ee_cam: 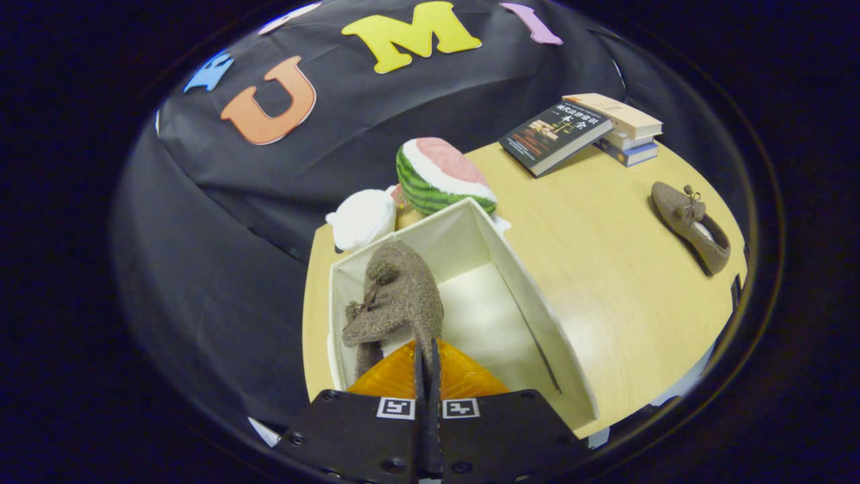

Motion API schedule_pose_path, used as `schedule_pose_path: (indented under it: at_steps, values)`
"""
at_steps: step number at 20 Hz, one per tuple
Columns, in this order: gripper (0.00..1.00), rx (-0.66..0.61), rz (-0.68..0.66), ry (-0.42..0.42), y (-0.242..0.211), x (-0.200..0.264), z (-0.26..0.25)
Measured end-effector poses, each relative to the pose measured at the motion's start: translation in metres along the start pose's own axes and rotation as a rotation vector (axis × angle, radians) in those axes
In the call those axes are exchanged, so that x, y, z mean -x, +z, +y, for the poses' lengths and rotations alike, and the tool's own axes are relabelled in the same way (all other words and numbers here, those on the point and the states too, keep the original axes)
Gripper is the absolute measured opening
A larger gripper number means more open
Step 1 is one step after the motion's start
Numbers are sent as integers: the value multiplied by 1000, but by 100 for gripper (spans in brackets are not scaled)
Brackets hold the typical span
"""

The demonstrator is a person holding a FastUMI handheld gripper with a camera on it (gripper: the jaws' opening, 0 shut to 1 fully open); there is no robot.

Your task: Open the storage box then place both shoes into the box .Put the left shoe in first, then the right shoe, with the right side of both shoes facing outward in a uniform manner.

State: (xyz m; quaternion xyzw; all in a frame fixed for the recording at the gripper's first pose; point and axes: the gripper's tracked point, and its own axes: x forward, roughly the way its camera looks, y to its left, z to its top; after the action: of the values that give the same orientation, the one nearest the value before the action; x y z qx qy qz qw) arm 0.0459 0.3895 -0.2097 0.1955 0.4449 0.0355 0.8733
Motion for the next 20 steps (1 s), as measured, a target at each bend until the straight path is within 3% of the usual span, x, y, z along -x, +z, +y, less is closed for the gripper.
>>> schedule_pose_path:
  at_steps: [7, 15, 17, 20]
  values:
    - [0, 52, 93, -102, -23, -40, 3]
    - [1, 1, 233, -122, -49, -66, -9]
    - [5, 12, 247, -105, -49, -67, -9]
    - [25, 45, 236, -66, -44, -60, -5]
